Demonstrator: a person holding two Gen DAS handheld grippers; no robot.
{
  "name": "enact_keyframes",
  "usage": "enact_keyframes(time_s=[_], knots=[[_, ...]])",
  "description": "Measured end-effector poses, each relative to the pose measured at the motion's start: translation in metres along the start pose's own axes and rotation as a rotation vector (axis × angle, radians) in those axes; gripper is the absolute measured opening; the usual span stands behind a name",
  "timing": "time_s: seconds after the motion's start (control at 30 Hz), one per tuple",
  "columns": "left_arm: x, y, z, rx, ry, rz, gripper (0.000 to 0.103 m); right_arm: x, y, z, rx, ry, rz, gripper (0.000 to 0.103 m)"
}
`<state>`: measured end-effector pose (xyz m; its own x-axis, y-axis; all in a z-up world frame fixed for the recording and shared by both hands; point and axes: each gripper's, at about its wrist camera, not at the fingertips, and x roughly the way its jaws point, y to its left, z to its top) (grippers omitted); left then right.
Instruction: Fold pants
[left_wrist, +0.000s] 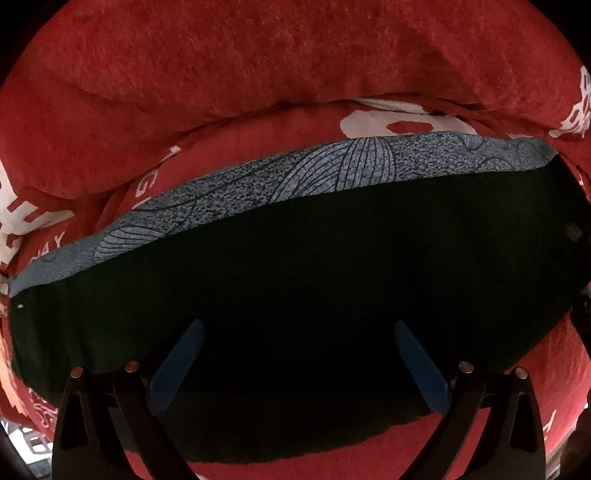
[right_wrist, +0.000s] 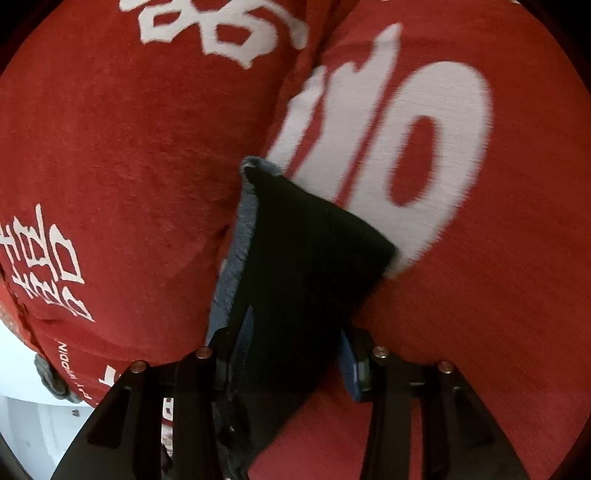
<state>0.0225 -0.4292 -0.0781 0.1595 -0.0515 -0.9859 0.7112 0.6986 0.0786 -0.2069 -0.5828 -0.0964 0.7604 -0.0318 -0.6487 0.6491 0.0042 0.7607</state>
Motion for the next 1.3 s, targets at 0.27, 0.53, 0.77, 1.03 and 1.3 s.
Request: enact_keyframes(time_s=[0.27, 0.53, 0.77, 1.03, 1.3], knots=[[-0.005, -0.012, 0.026, 0.003, -0.063, 0.015, 0.103, -0.027, 0.079, -0.017, -0.307, -0.014, -0.027, 0.013], [-0.011, 0.014, 0.018, -0.007, -0.017, -0.055, 0.103, -0.019, 0.16, -0.058, -0.602, 0.007, -0.104, 0.013], [-0.07, 0.121, -0.014, -0.084, -0.158, -0.011, 0.103, -0.002, 0.221, -0.13, -0.874, 0.045, -0.219, 0.013], [-0.063, 0.269, -0.087, -0.318, -0.034, 0.112, 0.103, 0.123, 0.239, -0.276, -1.169, 0.191, -0.429, 0.016], [-0.043, 0.322, -0.125, -0.342, 0.008, 0.07, 0.103, 0.174, 0.231, -0.389, -1.564, 0.169, -0.809, 0.037]])
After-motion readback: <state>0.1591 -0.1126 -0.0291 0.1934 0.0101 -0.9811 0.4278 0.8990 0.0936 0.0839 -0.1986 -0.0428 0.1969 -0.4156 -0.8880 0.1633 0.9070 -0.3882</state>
